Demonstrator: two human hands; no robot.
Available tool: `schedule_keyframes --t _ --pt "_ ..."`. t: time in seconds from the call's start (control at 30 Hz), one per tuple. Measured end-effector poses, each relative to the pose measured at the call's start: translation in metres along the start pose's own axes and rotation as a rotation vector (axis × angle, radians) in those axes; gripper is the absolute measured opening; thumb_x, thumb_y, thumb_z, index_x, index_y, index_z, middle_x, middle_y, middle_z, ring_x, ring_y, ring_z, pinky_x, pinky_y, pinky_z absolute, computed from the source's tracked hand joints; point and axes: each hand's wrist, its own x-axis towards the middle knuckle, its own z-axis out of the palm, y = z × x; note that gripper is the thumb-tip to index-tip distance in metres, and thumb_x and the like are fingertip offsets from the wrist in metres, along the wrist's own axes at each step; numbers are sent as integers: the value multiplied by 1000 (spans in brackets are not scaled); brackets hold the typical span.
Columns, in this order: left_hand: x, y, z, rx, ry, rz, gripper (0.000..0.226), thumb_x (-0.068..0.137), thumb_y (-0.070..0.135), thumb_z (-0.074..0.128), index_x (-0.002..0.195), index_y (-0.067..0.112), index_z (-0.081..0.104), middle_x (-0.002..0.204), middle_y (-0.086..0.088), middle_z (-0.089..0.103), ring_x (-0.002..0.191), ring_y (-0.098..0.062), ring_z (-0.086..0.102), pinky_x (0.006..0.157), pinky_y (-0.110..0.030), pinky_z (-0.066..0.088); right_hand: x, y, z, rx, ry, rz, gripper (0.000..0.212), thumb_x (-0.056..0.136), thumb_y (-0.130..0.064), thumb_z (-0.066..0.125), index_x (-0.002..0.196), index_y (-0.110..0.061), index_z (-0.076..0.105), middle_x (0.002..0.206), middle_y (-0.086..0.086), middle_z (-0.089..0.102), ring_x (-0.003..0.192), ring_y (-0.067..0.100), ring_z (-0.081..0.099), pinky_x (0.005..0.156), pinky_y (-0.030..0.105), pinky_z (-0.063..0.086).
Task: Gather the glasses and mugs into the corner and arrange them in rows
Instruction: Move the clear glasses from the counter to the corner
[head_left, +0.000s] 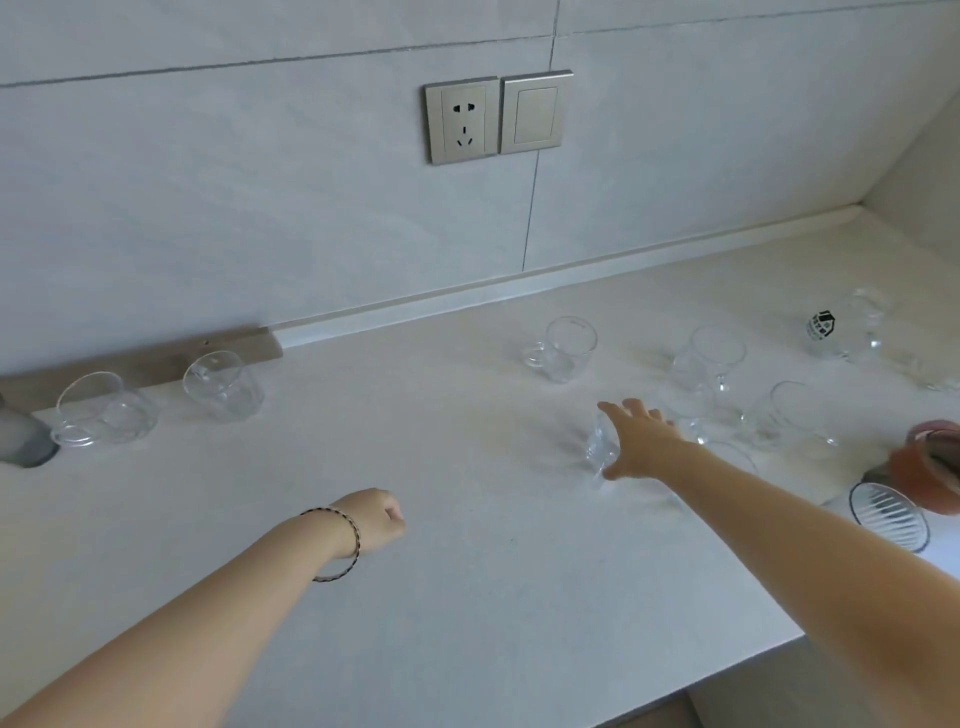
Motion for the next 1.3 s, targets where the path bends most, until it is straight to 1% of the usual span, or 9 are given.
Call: schedule_keyframes --t 0.2,0.33,0.4,0.5,0.63,0.77,0.9,1.07,1.3 --pt "-11 -21 12 -23 -5 -112 21 89 16 37 70 24 35 72 3 36 73 -18 35 52 -23 20 6 6 -2 -80 -16 -88 90 75 -13 71 147 -29 20 144 6 28 128 30 36 96 35 47" --pt "-22 -45 18 -68 6 -158 25 89 15 38 66 27 36 62 5 34 68 -18 36 51 -23 21 -2 -5 -3 -134 18 -112 86 73 -23 75 143 -33 28 139 3 35 126 28 41 93 33 47" --pt "-32 -57 16 -92 30 -183 16 90 18 39 80 27 47 67 7 41 74 -19 43 56 -23 28 -9 -24 -3 -162 22 -144 86 71 -28 76 143 -34 28 138 2 36 125 27 43 93 33 46" --pt "-47 -86 12 -136 51 -228 17 92 22 40 98 22 56 77 9 50 85 -16 51 63 -21 35 -24 -66 -1 -160 35 -217 85 70 -31 75 142 -34 29 136 1 38 123 25 45 92 32 45" --pt "-66 -152 12 -190 74 -270 13 89 20 39 79 23 47 67 5 46 74 -20 44 57 -22 29 -46 -147 8 -125 34 -332 85 70 -31 74 142 -33 29 134 0 39 120 24 47 90 31 44" --pt "-88 -241 15 -259 92 -303 31 85 16 38 59 29 27 70 2 34 69 -18 36 52 -24 18 -69 -247 28 -122 23 -451 86 69 -32 73 142 -32 29 134 0 40 120 23 48 89 29 44" --pt "-116 -337 14 -326 106 -353 34 86 16 39 58 29 26 65 5 32 57 -16 38 51 -23 19 -92 -359 56 -124 5 -525 87 69 -35 74 143 -31 28 135 0 41 120 23 48 92 30 43" --pt "-145 -442 1 -373 114 -375 34 86 16 39 57 27 26 60 3 30 50 -13 25 51 -24 16 -112 -499 87 -78 -24 -548 89 69 -35 75 144 -25 27 137 1 41 124 24 47 96 31 42" --pt "-158 -518 -8 -418 103 -396 35 87 15 39 57 26 25 59 3 26 50 -14 24 50 -26 16 -110 -667 118 -66 6 -599 87 73 -35 74 144 -18 26 138 6 39 124 28 45 98 34 42"
